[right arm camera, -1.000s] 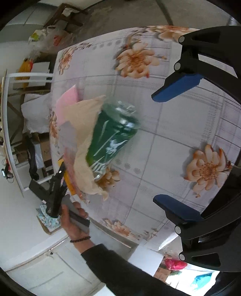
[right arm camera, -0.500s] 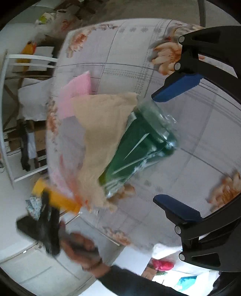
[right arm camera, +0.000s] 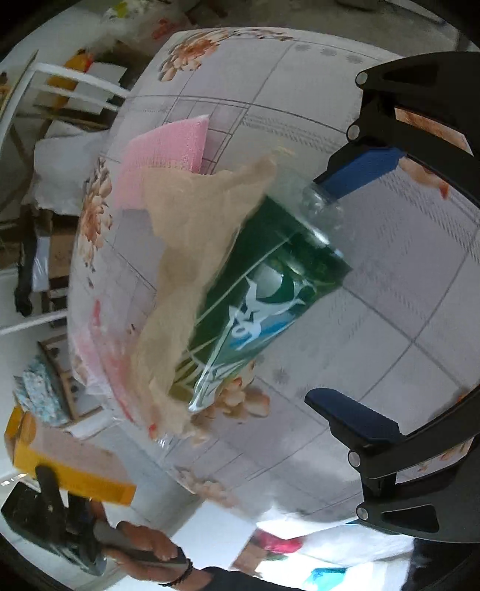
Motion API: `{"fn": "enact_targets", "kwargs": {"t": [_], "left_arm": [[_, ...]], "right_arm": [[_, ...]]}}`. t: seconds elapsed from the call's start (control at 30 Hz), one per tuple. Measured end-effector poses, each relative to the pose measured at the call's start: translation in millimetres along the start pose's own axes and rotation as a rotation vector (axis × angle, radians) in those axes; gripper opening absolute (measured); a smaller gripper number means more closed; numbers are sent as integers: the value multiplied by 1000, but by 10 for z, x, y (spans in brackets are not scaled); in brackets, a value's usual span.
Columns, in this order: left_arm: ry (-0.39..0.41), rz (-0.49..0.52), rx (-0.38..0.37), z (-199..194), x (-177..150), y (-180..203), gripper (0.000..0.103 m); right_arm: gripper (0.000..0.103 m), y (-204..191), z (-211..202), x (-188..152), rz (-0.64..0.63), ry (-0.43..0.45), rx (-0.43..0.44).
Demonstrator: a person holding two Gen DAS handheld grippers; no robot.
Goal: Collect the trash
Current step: 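Grasp the pink mesh pad with the right gripper while the left gripper holds the box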
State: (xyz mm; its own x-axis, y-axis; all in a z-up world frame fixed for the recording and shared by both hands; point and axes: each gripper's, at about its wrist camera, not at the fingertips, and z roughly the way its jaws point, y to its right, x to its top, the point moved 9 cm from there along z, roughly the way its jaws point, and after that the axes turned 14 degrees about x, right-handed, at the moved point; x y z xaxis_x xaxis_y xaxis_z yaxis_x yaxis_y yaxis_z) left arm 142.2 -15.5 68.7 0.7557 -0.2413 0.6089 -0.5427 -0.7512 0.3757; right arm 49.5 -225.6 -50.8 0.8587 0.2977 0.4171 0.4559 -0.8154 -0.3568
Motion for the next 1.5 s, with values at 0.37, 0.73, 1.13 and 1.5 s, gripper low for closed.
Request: {"fn": "enact_targets", "kwargs": {"t": [0.37,0.73,1.13,1.5], "left_arm": [[15,-5,-25,-41,-104,-4,77],[4,-35,-20,44,-214,-77,77],[15,-59,-28,-107,-399,-137,77],[75,-70,-53,-493,-562,-135,77]], "right_arm": [[97,159,-105,189,-67,-67,45],[97,-199,123,470,-254,-98,-36],[88,-374,431,324,-232,-231,-10],[96,-733,-309,67,-257,-162,-9]]}}
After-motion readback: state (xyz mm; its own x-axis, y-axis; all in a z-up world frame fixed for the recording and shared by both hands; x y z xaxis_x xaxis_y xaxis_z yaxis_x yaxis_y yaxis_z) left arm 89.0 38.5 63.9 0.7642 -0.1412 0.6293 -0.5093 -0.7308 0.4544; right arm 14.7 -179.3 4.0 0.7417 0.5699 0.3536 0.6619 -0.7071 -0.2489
